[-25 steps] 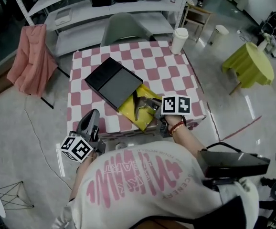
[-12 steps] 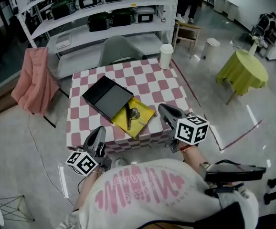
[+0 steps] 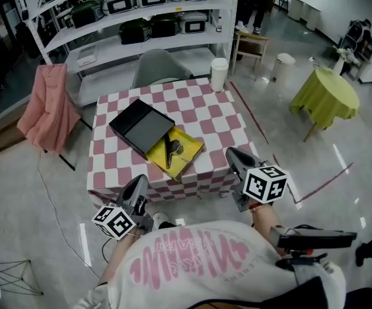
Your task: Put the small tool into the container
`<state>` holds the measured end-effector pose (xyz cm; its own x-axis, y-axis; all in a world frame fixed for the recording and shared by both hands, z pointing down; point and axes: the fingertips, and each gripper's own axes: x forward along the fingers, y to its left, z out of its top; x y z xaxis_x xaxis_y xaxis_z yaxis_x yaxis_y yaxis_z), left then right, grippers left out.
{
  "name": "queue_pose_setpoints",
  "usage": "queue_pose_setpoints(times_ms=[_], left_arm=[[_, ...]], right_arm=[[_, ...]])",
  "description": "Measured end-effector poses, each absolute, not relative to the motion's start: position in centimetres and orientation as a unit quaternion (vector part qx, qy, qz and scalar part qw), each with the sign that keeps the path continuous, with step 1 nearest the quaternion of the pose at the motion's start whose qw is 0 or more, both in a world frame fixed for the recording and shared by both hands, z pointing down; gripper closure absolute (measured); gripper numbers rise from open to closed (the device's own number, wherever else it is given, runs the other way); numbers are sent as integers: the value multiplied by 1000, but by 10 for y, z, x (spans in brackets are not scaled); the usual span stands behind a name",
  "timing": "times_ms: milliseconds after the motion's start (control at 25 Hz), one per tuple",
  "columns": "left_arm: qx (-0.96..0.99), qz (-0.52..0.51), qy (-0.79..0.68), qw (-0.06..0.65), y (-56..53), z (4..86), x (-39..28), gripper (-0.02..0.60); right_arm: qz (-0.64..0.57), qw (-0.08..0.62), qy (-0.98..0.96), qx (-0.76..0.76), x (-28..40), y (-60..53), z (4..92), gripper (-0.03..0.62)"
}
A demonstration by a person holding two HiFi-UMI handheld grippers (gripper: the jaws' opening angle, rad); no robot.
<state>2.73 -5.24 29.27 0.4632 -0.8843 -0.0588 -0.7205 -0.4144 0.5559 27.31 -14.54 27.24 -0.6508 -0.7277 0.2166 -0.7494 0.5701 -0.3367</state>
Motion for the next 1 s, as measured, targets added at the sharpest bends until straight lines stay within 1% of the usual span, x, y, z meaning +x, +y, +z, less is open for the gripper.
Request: queue_pose_setpoints(times_ms=[680,1000], left_arm=[[822,-163,-487,244,-29,307,40,574],[826,-169,-482,238,-25,295,43,574]], right_arm=[[209,54,-880,423,287,-115,302,588],[195,62,-883,423,285,-110,292,588]])
